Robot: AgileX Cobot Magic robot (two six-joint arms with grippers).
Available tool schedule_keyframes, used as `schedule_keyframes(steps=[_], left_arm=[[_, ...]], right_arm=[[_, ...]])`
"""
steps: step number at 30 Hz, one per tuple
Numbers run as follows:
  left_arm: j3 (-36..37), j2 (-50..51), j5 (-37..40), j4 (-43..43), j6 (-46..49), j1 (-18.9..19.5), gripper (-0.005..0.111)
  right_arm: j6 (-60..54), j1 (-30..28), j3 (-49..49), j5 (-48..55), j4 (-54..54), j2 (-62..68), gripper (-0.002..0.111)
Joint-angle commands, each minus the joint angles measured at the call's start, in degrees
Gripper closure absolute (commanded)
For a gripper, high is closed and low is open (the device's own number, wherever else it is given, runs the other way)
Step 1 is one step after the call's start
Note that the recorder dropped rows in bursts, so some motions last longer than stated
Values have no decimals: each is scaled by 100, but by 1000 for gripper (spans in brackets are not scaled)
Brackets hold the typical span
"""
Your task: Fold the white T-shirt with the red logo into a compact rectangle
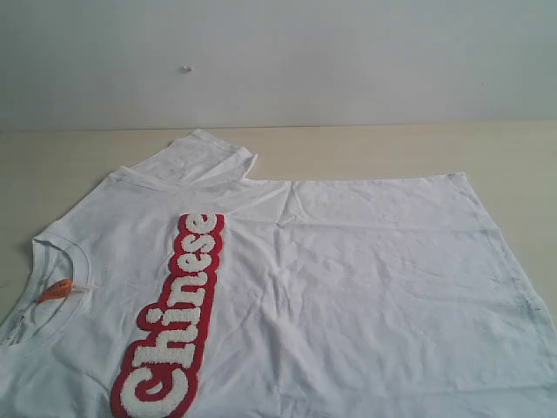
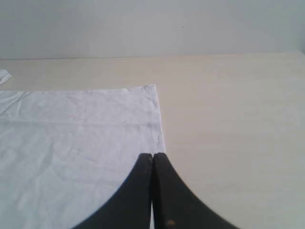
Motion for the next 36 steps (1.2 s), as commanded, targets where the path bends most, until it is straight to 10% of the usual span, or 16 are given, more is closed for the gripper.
schedule_keyframes(steps=[1,22,36], left_arm=[[20,-31,-73,-50,-42,12,107],[20,-31,-168,-218,-44,12,107],[20,-31,-1885,-828,-70,12,107]], right_arm=[[-37,-22,24,-105,3,-46,108],[-37,-22,24,-105,3,-46,108],[-37,-22,24,-105,3,-46,108]])
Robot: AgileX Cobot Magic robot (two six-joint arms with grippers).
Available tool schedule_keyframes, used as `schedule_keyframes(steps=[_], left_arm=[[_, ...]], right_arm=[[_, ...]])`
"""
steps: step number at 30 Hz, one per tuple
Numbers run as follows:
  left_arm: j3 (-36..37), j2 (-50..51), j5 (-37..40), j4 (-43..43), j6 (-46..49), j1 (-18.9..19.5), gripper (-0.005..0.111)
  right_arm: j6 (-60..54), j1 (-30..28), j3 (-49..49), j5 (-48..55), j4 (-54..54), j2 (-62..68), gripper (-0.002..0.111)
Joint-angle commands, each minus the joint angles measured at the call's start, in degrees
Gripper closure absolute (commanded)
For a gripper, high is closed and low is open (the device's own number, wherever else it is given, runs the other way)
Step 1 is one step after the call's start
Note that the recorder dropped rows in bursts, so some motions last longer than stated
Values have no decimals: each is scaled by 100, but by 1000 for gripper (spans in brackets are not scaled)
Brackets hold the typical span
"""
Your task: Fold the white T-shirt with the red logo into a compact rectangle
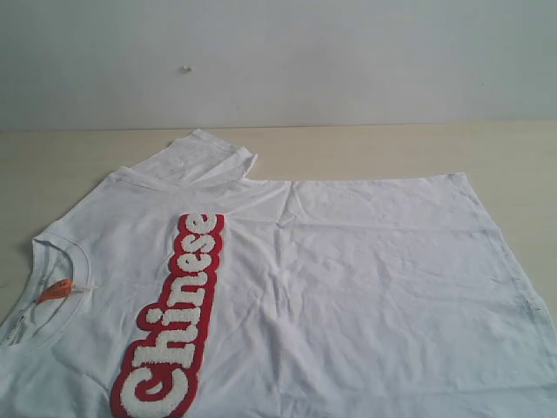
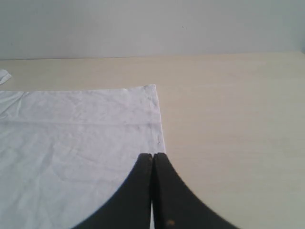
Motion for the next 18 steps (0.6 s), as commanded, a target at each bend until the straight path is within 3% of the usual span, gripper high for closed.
schedule_keyframes(steps=[1,6,11,18], left_arm=[[20,-31,-791,-183,-70,12,107],[20,-31,-1132,-183,-70,12,107],[20,-31,-1291,-183,-70,12,107],[20,-31,-1857,-195,-1080,1,107]], right_arm=[[-37,-22,24,-137,1,-46,108],[98,-22,24,-627,1,-46,108],[1164,-22,24,-1708,1,-46,108],[2432,-22,24,-3010,1,-46,108]])
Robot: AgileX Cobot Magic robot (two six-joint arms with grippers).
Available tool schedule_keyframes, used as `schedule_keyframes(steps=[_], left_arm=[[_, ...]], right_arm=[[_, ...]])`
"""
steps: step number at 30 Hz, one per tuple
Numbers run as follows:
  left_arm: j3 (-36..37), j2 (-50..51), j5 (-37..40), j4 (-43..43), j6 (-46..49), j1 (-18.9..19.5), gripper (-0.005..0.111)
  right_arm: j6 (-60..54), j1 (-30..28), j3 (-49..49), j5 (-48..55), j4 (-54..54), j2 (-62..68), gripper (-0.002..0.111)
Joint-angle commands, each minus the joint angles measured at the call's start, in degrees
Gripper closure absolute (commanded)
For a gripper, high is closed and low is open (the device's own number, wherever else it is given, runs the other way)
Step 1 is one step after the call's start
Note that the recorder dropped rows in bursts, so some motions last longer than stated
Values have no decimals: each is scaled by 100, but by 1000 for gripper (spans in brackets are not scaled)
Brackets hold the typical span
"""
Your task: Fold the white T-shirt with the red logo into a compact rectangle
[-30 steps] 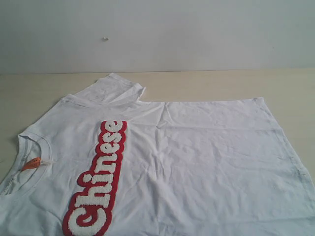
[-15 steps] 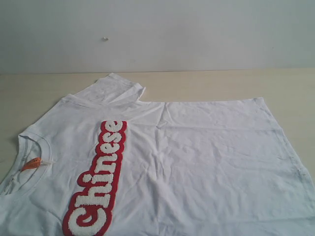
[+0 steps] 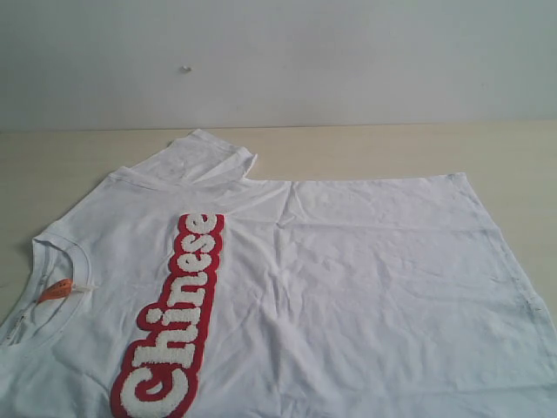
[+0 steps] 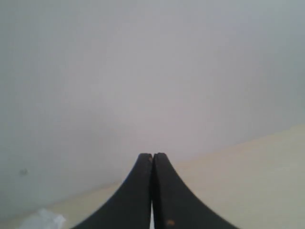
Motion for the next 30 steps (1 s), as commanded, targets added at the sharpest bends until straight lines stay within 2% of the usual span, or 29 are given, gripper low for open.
schedule_keyframes(steps=[1,4,7,13,17,21,22,24,26,30], left_arm=[[20,-31,-343,-41,-807,1,107],[20,-31,-376,-41,-1244,1,107],[20,-31,-486,-41,-2009,1,107],[20,-31,-591,-41,-2687,1,107],[-397,-31,274,178,-2723,1,107],[-1128,-31,1003,489,-1977,1,107],[-1541,115,1248,503,-1415,1,107],[-2093,481,1659,503,-596,1,107],[-2616,953,1929,503,288,-21,107],[-3161,1642,1955,503,770,-258,107]], right_arm=[[653,-22,24,-690,1,-46,108],[1132,-22,24,-814,1,-46,108],[1174,-22,24,-803,1,-46,108],[1274,-22,24,-801,-10,-46,108],[1315,-22,-228,-677,-250,-46,108],[1315,-22,-1139,364,-908,2,108],[1315,-22,-1662,1088,-1465,119,108],[923,-22,-2267,1712,-1720,367,108],[258,-22,-2713,1827,-1689,724,108],[-167,-22,-3163,1855,-1680,1249,108]])
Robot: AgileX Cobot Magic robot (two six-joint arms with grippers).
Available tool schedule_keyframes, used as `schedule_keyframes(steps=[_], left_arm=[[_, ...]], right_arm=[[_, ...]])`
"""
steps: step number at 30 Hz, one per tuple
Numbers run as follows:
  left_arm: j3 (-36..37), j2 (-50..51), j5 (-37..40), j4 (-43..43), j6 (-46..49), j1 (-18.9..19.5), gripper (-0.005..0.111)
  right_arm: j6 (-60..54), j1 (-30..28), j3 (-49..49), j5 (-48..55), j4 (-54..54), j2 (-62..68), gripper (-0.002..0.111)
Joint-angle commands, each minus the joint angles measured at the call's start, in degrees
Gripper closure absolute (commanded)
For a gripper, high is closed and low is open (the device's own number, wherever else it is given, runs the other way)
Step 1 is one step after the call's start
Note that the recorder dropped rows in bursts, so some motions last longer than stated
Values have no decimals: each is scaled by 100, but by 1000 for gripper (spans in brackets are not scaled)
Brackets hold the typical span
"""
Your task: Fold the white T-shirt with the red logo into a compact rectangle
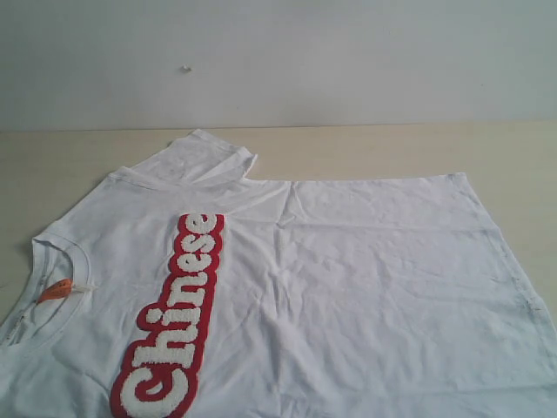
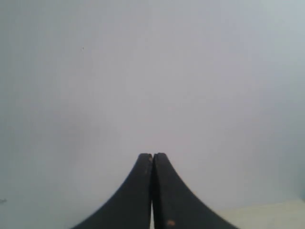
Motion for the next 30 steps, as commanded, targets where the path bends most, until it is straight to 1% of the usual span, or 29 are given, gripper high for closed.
schedule_keyframes(steps=[1,3,5,7,8,11,12,14,15,17,19,20,24,27,28,30], left_arm=[[-796,1020,215,16,825,-312,107],[-1344,1662,731,16,1340,-520,107],[-1874,2354,1476,16,2190,-770,107],[-2402,2941,2327,4,2970,-991,107],[-2659,3218,2739,-7,3390,-1086,107],[-2979,3570,3317,-50,3999,-1202,107],[-3055,3648,3424,-64,4150,-1253,107],[-3192,3888,3984,-99,4587,-1361,107],[-3239,4046,4429,-115,4824,-1452,107],[-3239,4329,5400,-131,5402,-1613,107],[-3239,4466,5796,-213,5674,-1624,107],[-3239,4554,5796,-261,5791,-1624,107],[-3163,4628,5796,-433,5735,-1624,107],[-3048,4617,5796,-469,5726,-1624,106],[-2989,4617,5796,-479,5726,-1624,105],[-2883,4605,5796,-497,5726,-1624,98]], right_arm=[[-715,-22,-693,297,-62,773,108],[-1141,-22,-1184,800,63,1226,108],[-2175,73,-1636,1494,226,1631,108],[-3878,448,-1983,2108,717,2034,108],[-4837,682,-2152,2592,1111,2267,108],[-6769,1052,-2357,3638,1834,2645,108],[-7172,1149,-2403,3907,1998,2765,108],[-7864,1407,-2413,4525,2207,2969,108],[-8074,1542,-2413,4918,2248,3104,108],[-8129,1731,-2399,5605,2248,3296,108],[-8196,1814,-2399,5894,2248,3381,108],[-8259,1884,-2399,6035,2248,3411,108],[-8379,2144,-2399,6397,2257,3450,108],[-8393,2312,-2399,6400,2245,3450,108],[-8393,2369,-2399,6400,2232,3450,108],[-8393,2458,-2399,6400,2216,3450,107]])
